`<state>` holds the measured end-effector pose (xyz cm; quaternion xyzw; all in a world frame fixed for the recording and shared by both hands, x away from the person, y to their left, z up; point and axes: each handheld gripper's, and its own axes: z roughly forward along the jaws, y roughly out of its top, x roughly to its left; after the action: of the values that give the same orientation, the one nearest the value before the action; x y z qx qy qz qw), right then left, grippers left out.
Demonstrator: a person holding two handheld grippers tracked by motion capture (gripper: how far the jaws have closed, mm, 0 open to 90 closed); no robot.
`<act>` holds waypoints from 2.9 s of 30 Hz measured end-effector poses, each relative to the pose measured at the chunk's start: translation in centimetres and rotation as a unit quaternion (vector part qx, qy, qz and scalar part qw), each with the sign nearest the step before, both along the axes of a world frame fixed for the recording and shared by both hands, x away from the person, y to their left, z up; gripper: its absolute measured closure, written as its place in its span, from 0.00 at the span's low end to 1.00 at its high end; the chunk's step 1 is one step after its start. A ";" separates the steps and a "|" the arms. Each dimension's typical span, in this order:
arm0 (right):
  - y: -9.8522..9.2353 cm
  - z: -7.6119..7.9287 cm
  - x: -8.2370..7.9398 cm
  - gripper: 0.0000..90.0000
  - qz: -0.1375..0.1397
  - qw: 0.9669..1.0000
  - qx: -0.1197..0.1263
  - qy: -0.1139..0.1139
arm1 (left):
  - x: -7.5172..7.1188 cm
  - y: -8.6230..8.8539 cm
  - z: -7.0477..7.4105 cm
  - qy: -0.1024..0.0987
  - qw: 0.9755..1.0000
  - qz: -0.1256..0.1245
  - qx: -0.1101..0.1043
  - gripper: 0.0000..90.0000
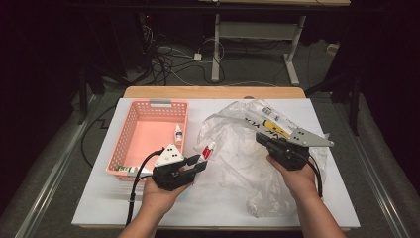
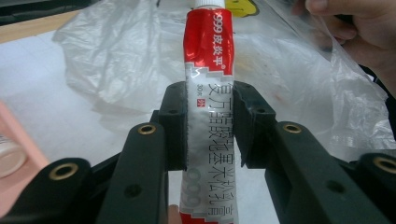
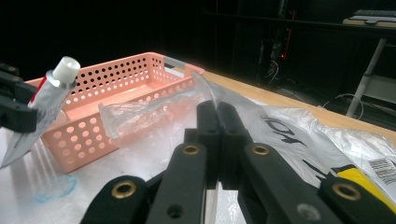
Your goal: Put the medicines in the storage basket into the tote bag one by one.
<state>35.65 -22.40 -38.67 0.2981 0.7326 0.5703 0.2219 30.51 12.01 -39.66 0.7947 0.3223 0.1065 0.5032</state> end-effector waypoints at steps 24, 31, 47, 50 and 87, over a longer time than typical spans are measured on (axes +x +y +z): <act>0.1 0.1 -0.2 1.00 0.001 1.000 -0.001 -0.002 | -0.1 -3.2 -1.8 0.016 0.999 -0.028 0.022 0.74; 0.2 0.1 -0.2 1.00 0.002 1.000 0.000 -0.003 | 0.6 -5.1 -2.2 0.019 0.999 -0.032 0.029 0.74; 0.1 0.2 -0.2 1.00 0.003 1.000 0.003 -0.006 | 3.3 -8.2 -2.7 0.019 0.999 -0.027 0.042 0.74; 0.1 0.3 -0.2 1.00 0.003 1.000 0.004 -0.006 | 3.9 -8.6 -3.0 0.021 0.998 -0.023 0.046 0.74; 0.1 0.3 0.1 1.00 0.006 1.000 0.007 -0.006 | 9.1 -13.7 -4.6 0.015 0.997 0.006 0.072 0.74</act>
<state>35.70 -22.33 -38.40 0.2916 0.7289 0.5789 0.2203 39.65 -1.69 -44.27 0.8285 0.3258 0.1209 0.4391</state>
